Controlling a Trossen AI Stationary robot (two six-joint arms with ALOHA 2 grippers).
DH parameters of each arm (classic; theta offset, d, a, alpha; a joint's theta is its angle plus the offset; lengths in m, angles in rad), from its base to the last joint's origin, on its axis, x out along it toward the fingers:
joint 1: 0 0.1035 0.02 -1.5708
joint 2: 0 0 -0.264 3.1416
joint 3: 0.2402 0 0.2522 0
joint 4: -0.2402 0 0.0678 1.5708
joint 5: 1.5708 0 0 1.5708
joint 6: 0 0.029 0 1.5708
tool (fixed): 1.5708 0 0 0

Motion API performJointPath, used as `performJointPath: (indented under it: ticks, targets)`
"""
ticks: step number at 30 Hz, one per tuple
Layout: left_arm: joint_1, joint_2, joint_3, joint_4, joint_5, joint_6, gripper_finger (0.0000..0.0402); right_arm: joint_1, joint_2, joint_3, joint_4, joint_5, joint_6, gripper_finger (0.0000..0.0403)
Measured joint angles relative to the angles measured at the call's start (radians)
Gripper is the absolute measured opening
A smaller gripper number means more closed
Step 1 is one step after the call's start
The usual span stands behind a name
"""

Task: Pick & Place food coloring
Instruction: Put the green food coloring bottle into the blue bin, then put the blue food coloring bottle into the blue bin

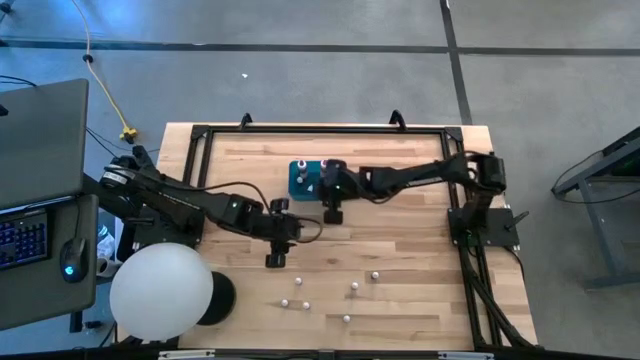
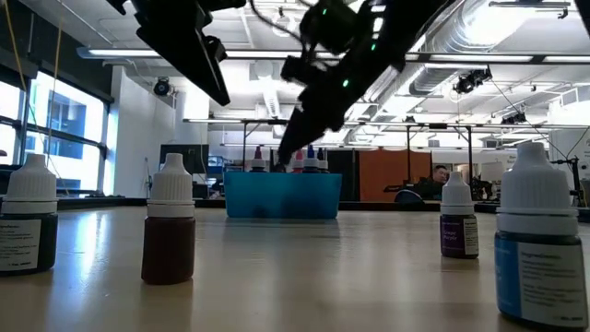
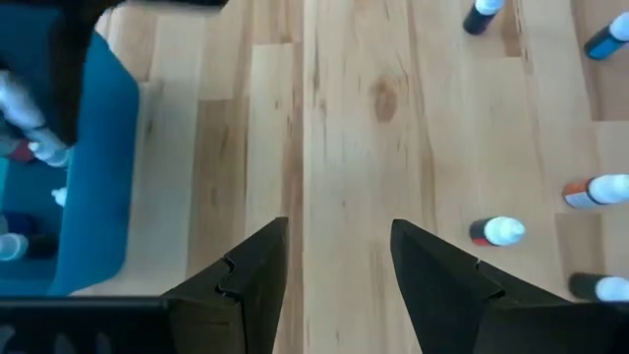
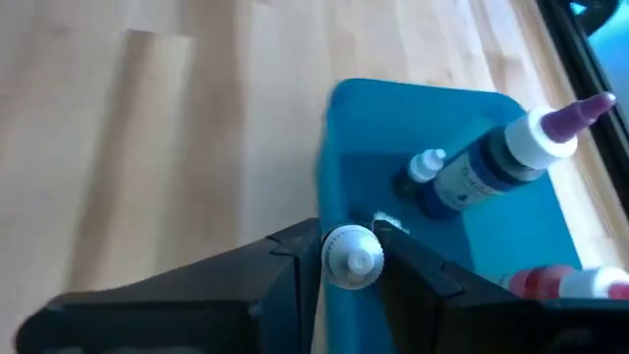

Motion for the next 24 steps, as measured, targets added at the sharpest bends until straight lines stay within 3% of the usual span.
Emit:
performJointPath:
  ticks: [6,24]
  targets:
    - [0.002,0.000,0.000,-0.001,0.000,-0.014,0.0176,-0.053,0.073,0.001,0.074,0.022,-0.026,0.0069]
    - [0.002,0.000,0.000,-0.007,0.002,-0.015,0.0176,-0.101,0.122,0.000,0.067,-0.034,0.007,0.0108]
